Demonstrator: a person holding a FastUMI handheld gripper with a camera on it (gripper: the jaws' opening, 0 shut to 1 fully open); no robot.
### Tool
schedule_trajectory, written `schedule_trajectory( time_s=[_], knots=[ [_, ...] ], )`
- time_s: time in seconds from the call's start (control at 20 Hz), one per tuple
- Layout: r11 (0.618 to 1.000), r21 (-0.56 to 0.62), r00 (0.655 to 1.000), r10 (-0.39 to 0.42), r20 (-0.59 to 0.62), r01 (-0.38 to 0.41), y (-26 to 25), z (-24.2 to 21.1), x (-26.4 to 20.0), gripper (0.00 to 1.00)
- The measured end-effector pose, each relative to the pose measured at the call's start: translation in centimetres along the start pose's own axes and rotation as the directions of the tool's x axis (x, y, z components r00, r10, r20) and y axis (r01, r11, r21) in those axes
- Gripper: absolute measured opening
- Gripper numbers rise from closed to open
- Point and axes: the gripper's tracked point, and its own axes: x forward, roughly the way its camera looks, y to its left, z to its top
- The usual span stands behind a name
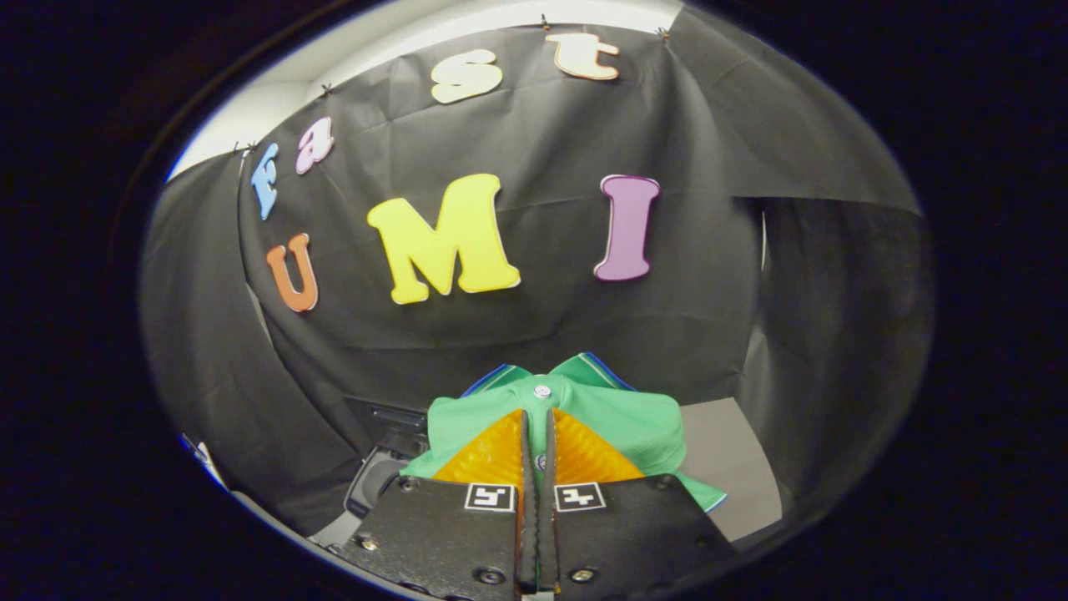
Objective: Put the clothes into the washing machine and then close the washing machine lid.
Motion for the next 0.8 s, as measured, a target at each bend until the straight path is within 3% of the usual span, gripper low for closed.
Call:
schedule_trajectory(
  time_s=[0.5,0.8],
  knots=[
    [0.963,0.025,0.963,0.267,-0.024,-0.267,16.5,1.2,3.6,0.04],
    [0.944,0.031,0.942,0.331,-0.049,-0.33,24.5,-1.1,7.4,0.04]
  ],
)
